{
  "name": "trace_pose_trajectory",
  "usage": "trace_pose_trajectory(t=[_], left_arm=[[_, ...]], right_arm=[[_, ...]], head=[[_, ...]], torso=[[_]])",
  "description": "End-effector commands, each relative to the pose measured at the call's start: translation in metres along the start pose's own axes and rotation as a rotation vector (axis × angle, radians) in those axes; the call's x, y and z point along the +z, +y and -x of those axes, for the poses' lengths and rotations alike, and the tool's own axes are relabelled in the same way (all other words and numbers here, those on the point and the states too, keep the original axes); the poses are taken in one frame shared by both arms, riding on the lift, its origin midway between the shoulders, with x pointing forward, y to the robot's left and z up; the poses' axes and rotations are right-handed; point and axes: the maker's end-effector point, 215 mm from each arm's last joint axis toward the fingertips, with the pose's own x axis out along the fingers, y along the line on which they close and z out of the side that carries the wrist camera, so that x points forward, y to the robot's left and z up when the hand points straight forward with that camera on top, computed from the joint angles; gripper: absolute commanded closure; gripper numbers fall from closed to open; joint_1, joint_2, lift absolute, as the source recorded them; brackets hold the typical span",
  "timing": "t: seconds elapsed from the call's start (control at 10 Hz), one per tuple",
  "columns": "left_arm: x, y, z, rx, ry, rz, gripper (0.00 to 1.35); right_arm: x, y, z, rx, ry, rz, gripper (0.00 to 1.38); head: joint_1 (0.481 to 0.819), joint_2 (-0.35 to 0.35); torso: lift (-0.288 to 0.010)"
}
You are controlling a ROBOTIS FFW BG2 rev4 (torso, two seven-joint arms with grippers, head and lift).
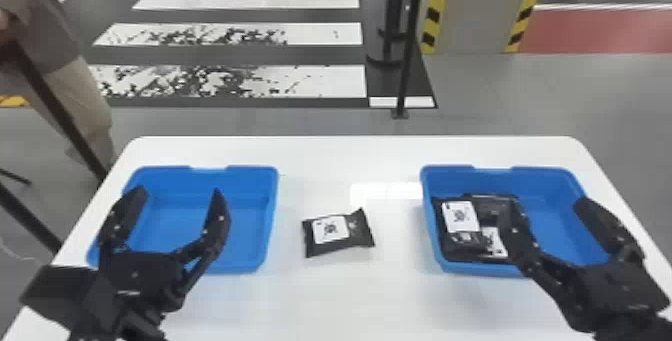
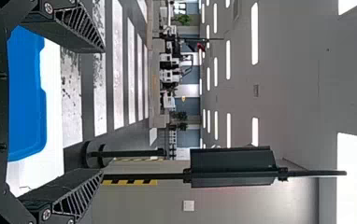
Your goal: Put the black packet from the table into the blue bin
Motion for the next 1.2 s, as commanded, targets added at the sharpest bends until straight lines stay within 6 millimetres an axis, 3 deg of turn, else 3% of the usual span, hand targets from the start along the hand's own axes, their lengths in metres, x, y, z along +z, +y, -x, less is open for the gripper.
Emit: trace_pose_trajectory(t=[0.0, 0.5, 0.8, 0.9, 1.1], left_arm=[[0.000, 0.000, 0.000, 0.000, 0.000, 0.000, 0.11], [-0.001, 0.000, 0.001, 0.000, 0.002, 0.002, 0.11], [-0.001, -0.002, 0.000, -0.003, 0.005, 0.005, 0.11], [-0.002, -0.001, 0.000, -0.002, 0.007, 0.004, 0.11], [-0.005, 0.000, 0.001, 0.001, 0.017, 0.009, 0.11]], right_arm=[[0.000, 0.000, 0.000, -0.002, 0.000, -0.003, 0.09], [-0.009, 0.003, -0.006, 0.005, 0.025, -0.018, 0.09], [-0.042, 0.077, -0.045, 0.168, 0.130, -0.051, 0.09], [-0.059, 0.101, -0.057, 0.224, 0.197, -0.060, 0.08], [-0.107, 0.128, -0.097, 0.344, 0.371, -0.009, 0.08]], head=[[0.695, 0.036], [0.695, 0.036], [0.695, 0.078], [0.695, 0.116], [0.695, 0.190]], torso=[[-0.110], [-0.110], [-0.110], [-0.110], [-0.110]])
